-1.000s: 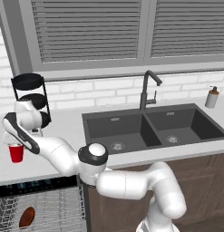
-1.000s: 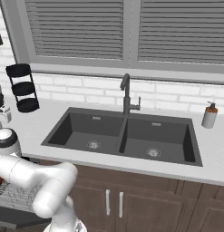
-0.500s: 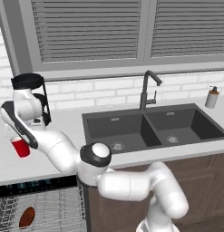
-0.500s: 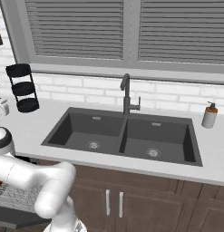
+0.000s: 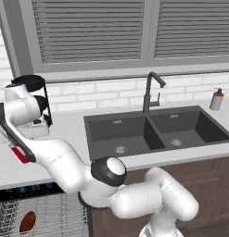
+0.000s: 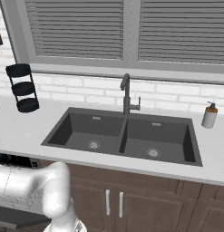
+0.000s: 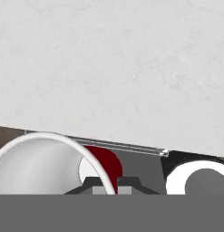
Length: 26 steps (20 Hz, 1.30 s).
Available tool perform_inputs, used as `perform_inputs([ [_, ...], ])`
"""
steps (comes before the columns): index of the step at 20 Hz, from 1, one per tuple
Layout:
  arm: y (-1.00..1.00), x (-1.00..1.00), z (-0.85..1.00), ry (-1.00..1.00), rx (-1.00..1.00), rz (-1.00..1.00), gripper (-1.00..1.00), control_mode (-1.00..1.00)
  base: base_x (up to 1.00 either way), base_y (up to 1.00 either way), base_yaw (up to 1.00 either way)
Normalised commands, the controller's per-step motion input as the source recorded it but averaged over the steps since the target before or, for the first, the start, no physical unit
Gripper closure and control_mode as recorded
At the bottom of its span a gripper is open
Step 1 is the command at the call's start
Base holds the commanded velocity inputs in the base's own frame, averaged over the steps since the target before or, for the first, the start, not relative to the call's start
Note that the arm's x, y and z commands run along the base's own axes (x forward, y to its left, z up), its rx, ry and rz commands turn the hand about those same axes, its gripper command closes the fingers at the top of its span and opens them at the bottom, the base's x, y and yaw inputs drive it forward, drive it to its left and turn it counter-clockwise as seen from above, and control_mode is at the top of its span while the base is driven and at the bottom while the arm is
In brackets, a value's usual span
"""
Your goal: Pick up the cup and bowl from the counter, place them in the dishwasher, and close the dishwasher door.
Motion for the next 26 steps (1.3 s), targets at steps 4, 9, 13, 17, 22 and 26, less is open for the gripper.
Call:
perform_inputs([
  [4, -0.14, -1.00, -0.09, -0.11, -0.02, 0.04, 1.00, -1.00, 0.00, 0.00, 0.00],
  [9, 0.00, -0.76, -0.41, -0.13, 0.00, 0.13, 1.00, -1.00, 0.00, 0.00, 0.00],
  [13, 0.00, -0.49, -0.35, -0.15, 0.00, 0.10, 1.00, -1.00, 0.00, 0.00, 0.00],
  [17, 0.00, -0.35, -0.28, -0.14, 0.00, 0.07, 1.00, -1.00, 0.00, 0.00, 0.00],
  [22, 0.00, -0.14, -0.19, -0.10, 0.00, 0.03, 1.00, -1.00, 0.00, 0.00, 0.00],
  [26, -0.01, -0.01, -0.35, -0.07, 0.00, 0.00, 1.00, -1.00, 0.00, 0.00, 0.00],
])
